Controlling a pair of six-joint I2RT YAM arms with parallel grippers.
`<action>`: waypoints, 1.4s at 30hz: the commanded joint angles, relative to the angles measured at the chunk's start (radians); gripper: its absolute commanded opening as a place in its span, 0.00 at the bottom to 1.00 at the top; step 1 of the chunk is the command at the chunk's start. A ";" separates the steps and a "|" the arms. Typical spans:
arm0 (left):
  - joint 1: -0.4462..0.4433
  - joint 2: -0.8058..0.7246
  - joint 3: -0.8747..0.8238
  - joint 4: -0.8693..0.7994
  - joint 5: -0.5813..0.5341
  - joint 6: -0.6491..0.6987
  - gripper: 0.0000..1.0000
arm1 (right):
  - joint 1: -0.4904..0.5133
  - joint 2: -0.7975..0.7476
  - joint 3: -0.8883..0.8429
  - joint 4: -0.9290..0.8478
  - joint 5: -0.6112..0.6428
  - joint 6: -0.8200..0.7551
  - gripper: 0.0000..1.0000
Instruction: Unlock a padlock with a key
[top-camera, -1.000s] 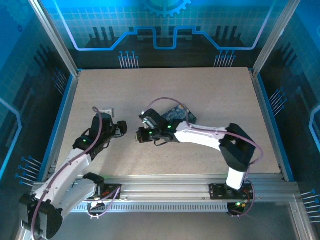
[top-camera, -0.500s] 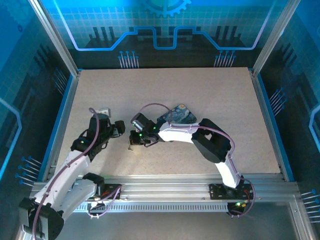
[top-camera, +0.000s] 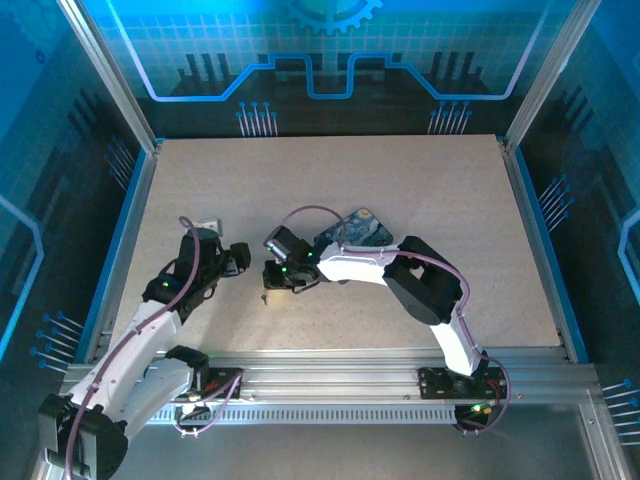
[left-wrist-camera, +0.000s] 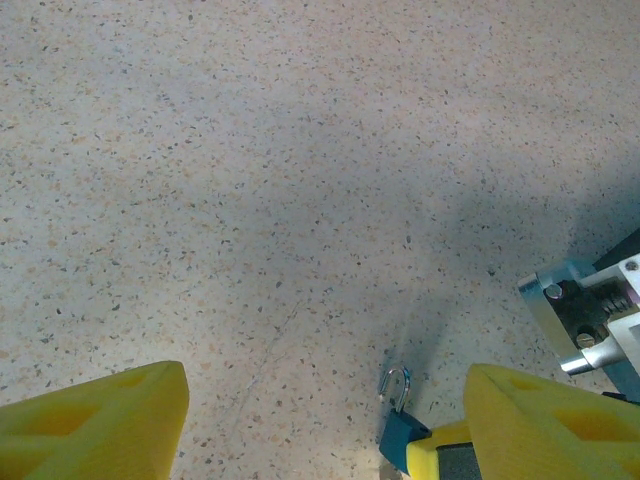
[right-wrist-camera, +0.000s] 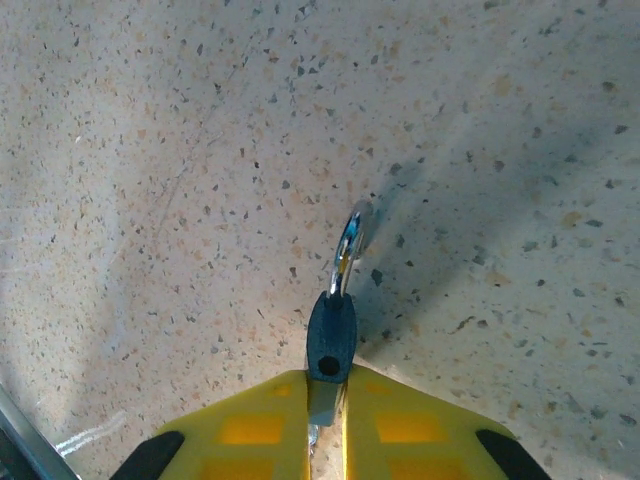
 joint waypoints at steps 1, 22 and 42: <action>0.010 -0.008 -0.010 -0.008 0.006 0.010 0.74 | -0.009 0.019 0.018 -0.053 0.029 -0.017 0.15; 0.010 -0.019 0.001 -0.009 0.025 0.037 0.77 | -0.001 -0.180 -0.026 -0.142 0.162 -0.102 0.26; 0.009 0.096 0.105 0.007 0.122 0.086 0.99 | -0.307 -0.842 -0.368 -0.262 0.447 -0.368 0.91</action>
